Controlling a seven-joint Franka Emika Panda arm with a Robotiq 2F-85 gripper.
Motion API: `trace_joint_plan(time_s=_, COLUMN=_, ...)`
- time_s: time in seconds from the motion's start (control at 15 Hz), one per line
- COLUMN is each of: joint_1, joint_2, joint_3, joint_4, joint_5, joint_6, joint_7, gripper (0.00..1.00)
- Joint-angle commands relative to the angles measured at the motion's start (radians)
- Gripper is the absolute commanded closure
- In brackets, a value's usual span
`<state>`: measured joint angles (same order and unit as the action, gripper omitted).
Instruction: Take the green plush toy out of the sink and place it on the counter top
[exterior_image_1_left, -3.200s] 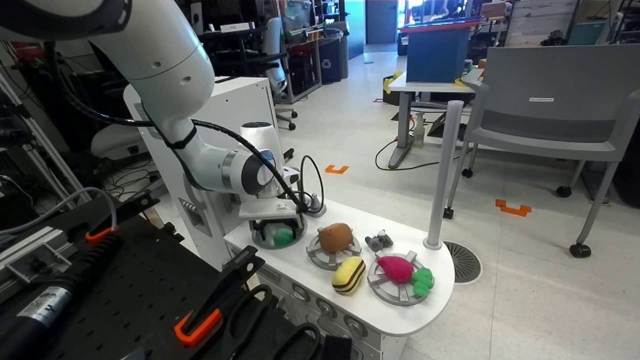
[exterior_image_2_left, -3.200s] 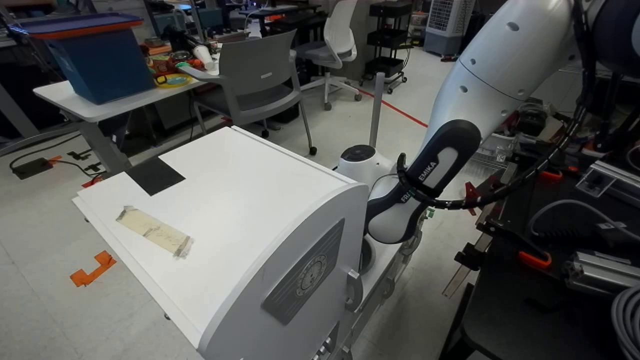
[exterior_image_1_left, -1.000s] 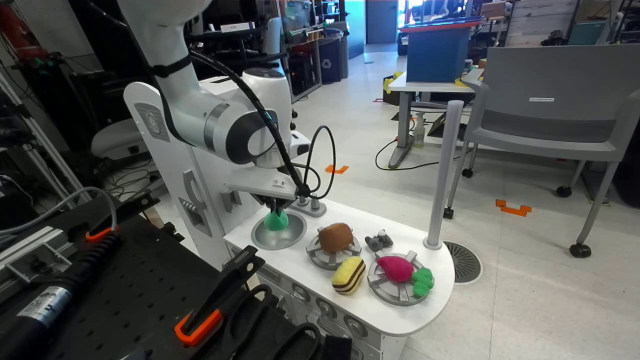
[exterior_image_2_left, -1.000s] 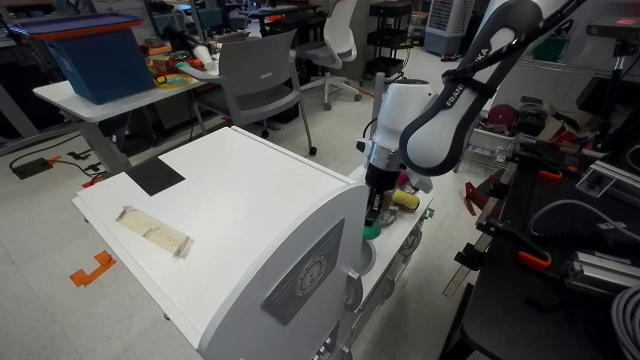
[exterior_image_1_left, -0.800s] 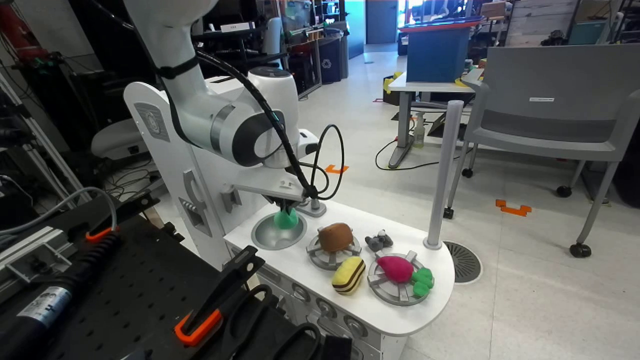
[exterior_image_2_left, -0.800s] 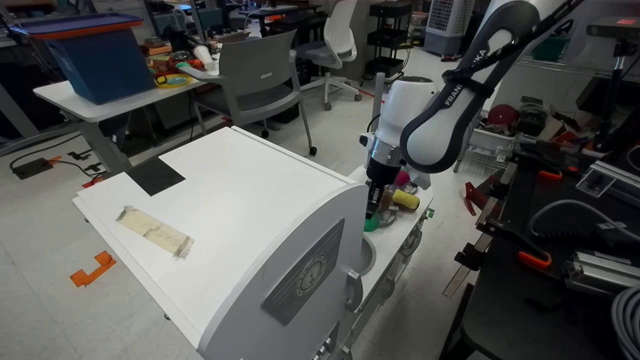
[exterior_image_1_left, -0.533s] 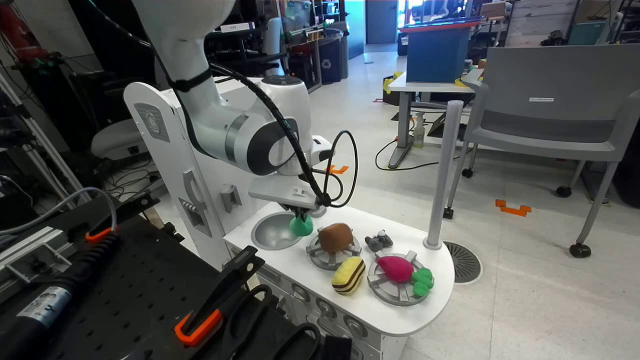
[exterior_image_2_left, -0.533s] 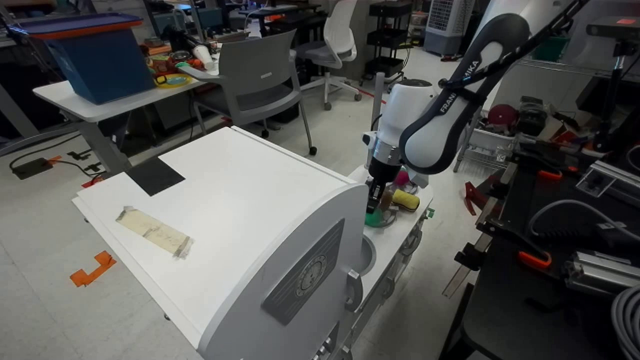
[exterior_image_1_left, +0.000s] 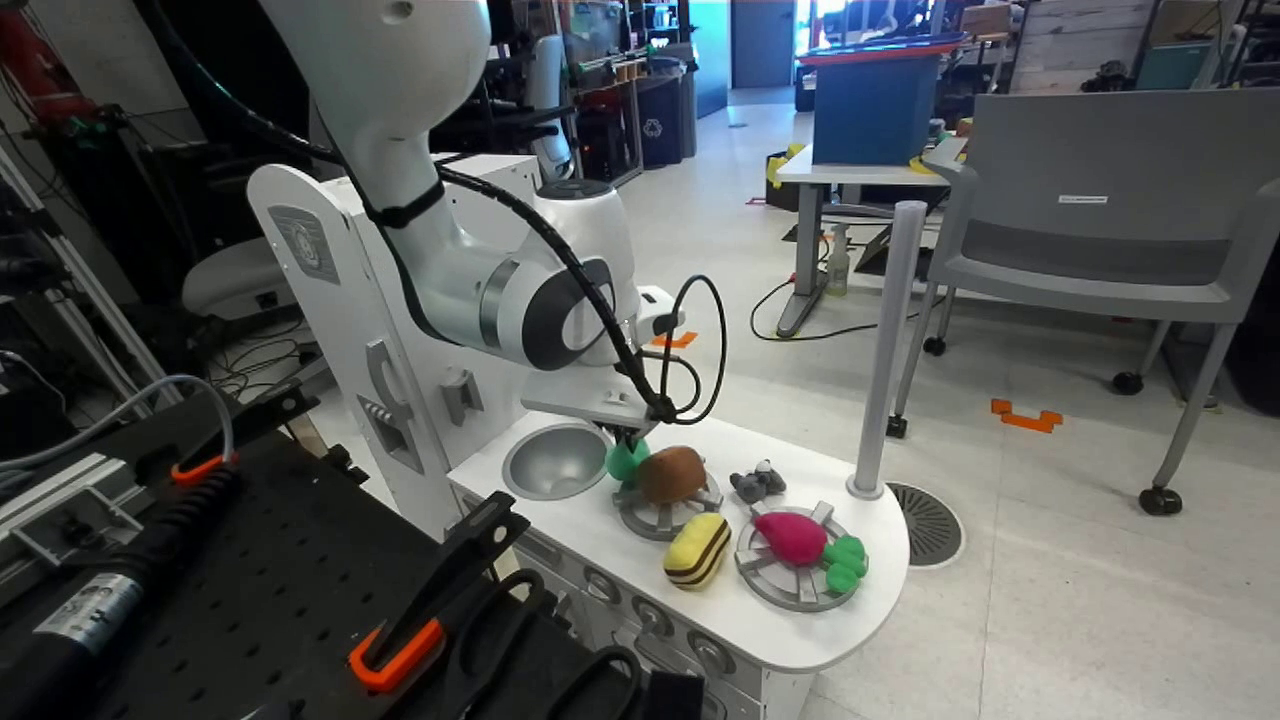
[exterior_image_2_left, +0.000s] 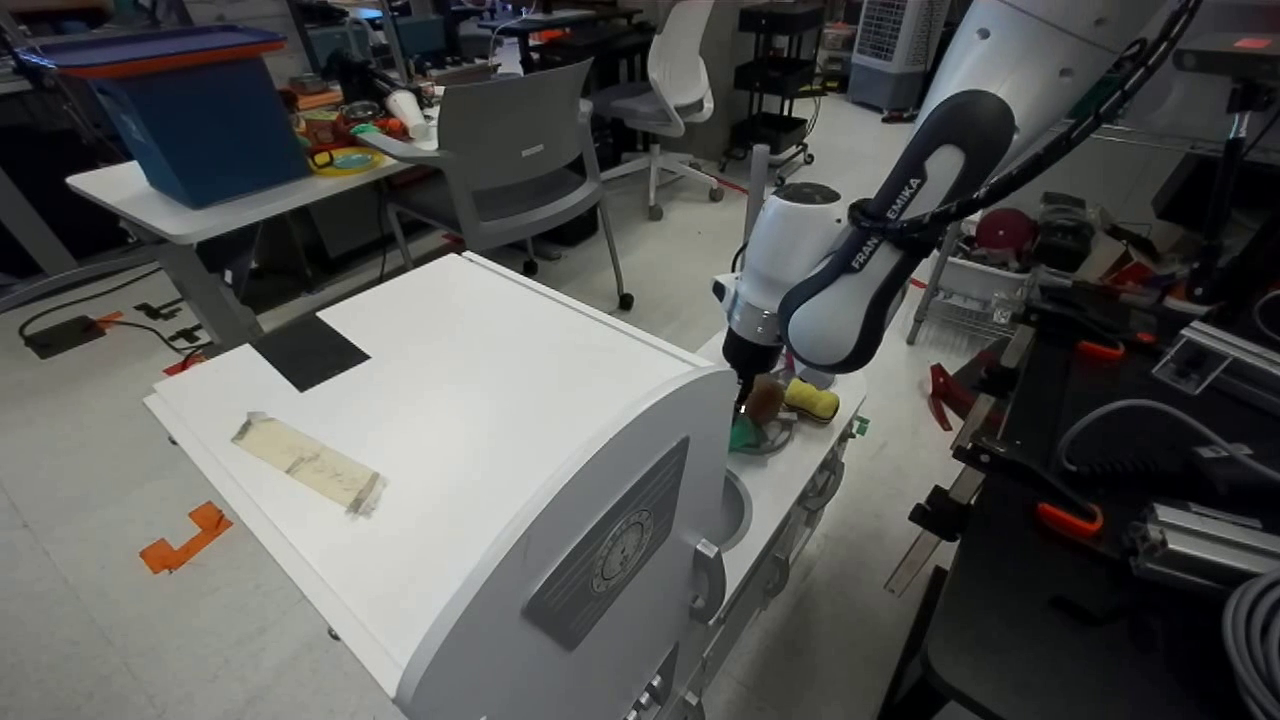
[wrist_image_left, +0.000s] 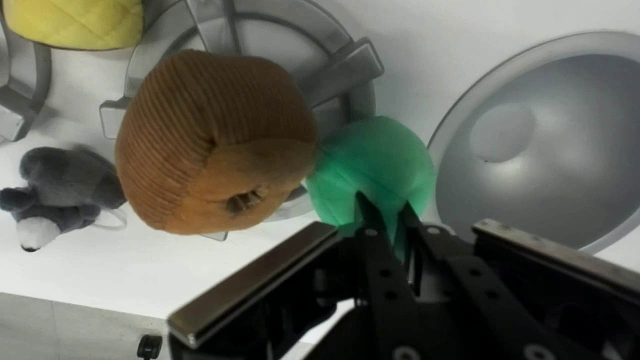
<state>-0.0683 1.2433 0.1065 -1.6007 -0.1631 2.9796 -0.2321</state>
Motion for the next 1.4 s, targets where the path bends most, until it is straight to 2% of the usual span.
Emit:
trace_joint_plan(time_s=0.0, joint_1=0.042, joint_2=0.057, joint_3=-0.023, joint_4=0.081, joint_5=0.009, joint_6=-0.010, joint_7=0.020, gripper=0.98)
trace_joint_plan(time_s=0.07, joint_1=0.045, joint_2=0.064, joint_3=-0.022, joint_4=0.092, joint_5=0.009, joint_6=-0.011, joint_7=0.021, gripper=0.65)
trace_joint_plan(time_s=0.13, joint_1=0.045, joint_2=0.070, joint_3=-0.017, joint_4=0.102, joint_5=0.011, joint_6=-0.016, joint_7=0.021, gripper=0.64)
trace_joint_plan(time_s=0.73, joint_1=0.069, joint_2=0.139, joint_3=-0.022, joint_4=0.229, joint_5=0.016, joint_6=-0.023, joint_7=0.044, gripper=0.01)
trace_joint_plan(time_s=1.13, joint_1=0.063, joint_2=0.126, joint_3=-0.012, joint_4=0.214, joint_5=0.016, joint_6=-0.018, joint_7=0.047, gripper=0.00)
trace_joint_plan(time_s=1.33, joint_1=0.051, joint_2=-0.001, joint_3=0.004, joint_4=0.049, joint_5=0.010, joint_6=-0.014, joint_7=0.066, gripper=0.00)
